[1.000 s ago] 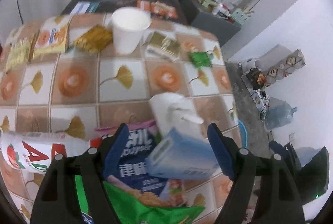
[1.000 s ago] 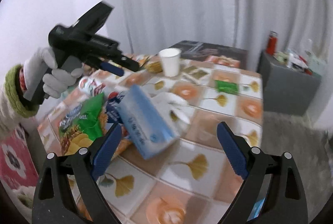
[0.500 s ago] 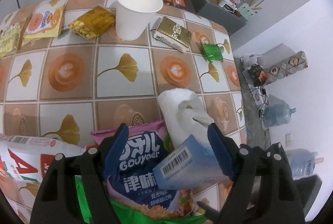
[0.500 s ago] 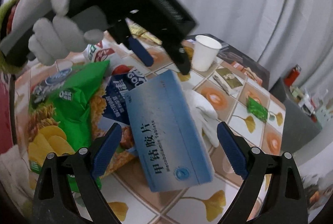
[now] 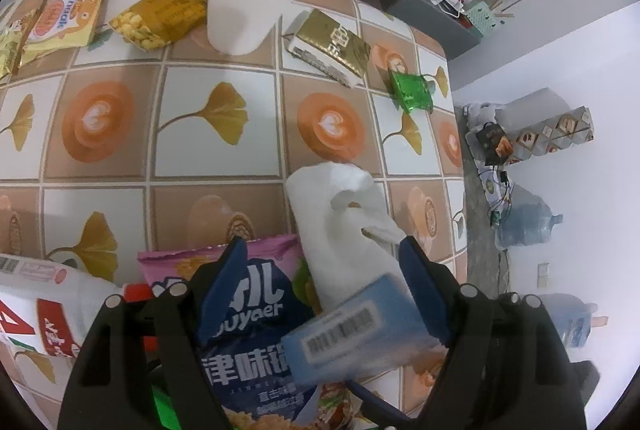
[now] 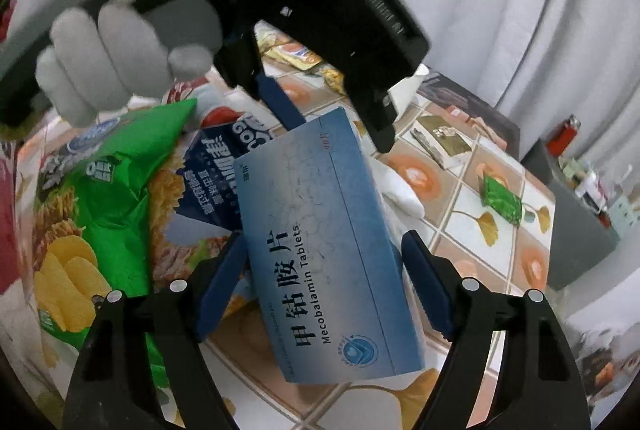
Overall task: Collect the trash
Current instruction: 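Grasp the blue medicine box with the right tool while the left tool grasps white tissue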
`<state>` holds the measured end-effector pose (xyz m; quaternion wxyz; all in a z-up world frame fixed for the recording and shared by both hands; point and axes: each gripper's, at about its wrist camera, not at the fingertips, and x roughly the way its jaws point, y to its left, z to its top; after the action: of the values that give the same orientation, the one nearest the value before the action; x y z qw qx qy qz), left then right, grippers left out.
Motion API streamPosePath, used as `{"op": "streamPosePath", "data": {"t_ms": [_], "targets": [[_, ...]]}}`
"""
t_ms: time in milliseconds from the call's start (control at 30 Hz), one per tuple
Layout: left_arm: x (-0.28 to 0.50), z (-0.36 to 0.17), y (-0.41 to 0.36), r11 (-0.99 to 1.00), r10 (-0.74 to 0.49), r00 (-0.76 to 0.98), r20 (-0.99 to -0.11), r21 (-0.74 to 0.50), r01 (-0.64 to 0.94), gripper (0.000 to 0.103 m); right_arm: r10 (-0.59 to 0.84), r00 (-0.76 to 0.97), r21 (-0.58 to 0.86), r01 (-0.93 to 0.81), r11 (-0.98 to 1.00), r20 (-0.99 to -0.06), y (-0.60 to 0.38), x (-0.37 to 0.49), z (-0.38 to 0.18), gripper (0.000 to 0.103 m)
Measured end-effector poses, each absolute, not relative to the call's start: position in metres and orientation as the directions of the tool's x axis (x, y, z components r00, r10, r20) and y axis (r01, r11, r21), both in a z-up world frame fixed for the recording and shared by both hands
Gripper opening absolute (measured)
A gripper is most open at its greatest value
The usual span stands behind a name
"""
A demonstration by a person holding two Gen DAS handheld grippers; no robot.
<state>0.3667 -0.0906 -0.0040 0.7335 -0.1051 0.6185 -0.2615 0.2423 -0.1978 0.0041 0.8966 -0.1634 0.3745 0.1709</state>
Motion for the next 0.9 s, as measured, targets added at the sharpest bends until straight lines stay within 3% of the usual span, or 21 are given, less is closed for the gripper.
{"op": "streamPosePath", "data": {"t_ms": [33,500,567,700,900], "targets": [[0.367,-0.005,-0.092,0.843,-0.510,0.095,-0.855,-0.475,0.252,0.076,0.184,0.662,-0.154,-0.418,0.895,-0.727,-0.201,0.241,0.006,0.050],[0.368,-0.018,-0.110,0.863,-0.464,0.074,-0.883,-0.432,0.261,0.076,0.291,0.603,0.091,-0.340,0.936,-0.742,-0.252,0.225,0.012,0.039],[0.371,-0.023,-0.113,0.869,-0.450,0.065,-0.891,-0.419,0.265,0.076,0.295,0.604,0.092,-0.343,0.935,-0.740,-0.252,0.225,0.013,0.042],[0.373,-0.030,-0.123,0.877,-0.412,0.058,-0.909,-0.378,0.296,0.071,0.284,0.630,0.067,-0.345,0.936,-0.723,-0.249,0.219,0.017,0.059],[0.375,-0.036,-0.131,0.871,-0.409,0.047,-0.911,-0.375,0.318,0.042,0.262,0.635,0.036,-0.346,0.938,-0.727,-0.248,0.218,0.015,0.068]]}}
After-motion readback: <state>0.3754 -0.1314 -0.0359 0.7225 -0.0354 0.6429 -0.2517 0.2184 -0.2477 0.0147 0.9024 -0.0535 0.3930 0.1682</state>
